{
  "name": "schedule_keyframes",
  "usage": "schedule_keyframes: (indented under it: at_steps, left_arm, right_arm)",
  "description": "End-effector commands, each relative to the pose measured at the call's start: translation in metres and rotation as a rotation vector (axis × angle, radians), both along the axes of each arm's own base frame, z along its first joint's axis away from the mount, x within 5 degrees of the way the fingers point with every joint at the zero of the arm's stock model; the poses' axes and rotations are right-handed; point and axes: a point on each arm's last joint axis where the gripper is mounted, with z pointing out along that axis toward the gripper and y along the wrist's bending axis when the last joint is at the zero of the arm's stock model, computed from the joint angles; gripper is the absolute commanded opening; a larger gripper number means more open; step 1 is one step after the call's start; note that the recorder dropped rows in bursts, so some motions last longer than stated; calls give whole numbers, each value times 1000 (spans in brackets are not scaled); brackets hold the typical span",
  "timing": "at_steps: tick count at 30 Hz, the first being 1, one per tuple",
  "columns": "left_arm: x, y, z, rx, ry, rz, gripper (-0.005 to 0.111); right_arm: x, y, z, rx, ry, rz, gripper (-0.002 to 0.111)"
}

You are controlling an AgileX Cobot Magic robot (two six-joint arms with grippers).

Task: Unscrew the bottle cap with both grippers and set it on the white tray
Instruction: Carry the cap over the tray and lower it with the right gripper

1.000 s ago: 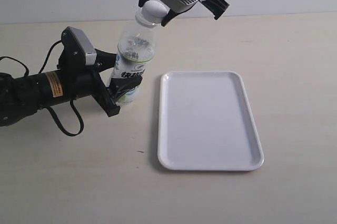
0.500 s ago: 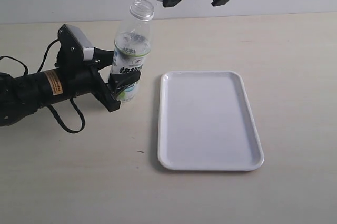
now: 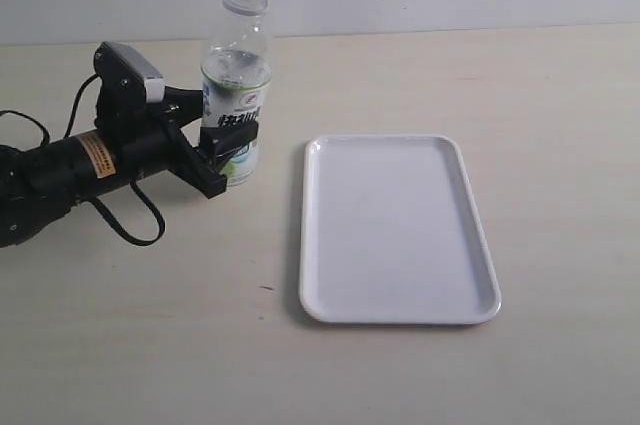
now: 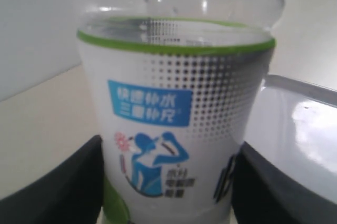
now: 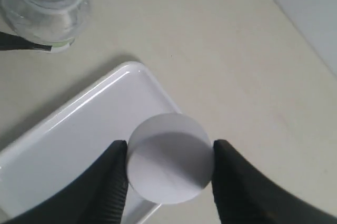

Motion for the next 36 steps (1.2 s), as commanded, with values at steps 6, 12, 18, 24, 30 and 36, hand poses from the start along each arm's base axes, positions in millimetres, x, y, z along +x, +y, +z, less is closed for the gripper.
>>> schedule_keyframes:
  at_steps: [6, 12, 18, 24, 30, 36]
  left_arm:
    - [0, 2, 7, -86, -34, 50, 0]
    - [2, 7, -20, -89, 40, 126, 0]
    - [2, 7, -19, -87, 38, 118, 0]
    - [1, 6, -19, -83, 36, 104, 0]
    - [0, 5, -19, -81, 34, 93, 0]
    - [1, 5, -19, -81, 32, 93, 0]
  right_arm:
    - [-5, -4, -63, 21, 175, -217, 0]
    - [-8, -5, -107, 72, 173, -297, 0]
    - [-18, -5, -137, 113, 218, -345, 0]
    - [-26, -8, -155, 117, 245, -378, 0]
    - [-21, -6, -207, 82, 318, -422, 0]
    - [-16, -4, -243, 57, 361, -437, 0]
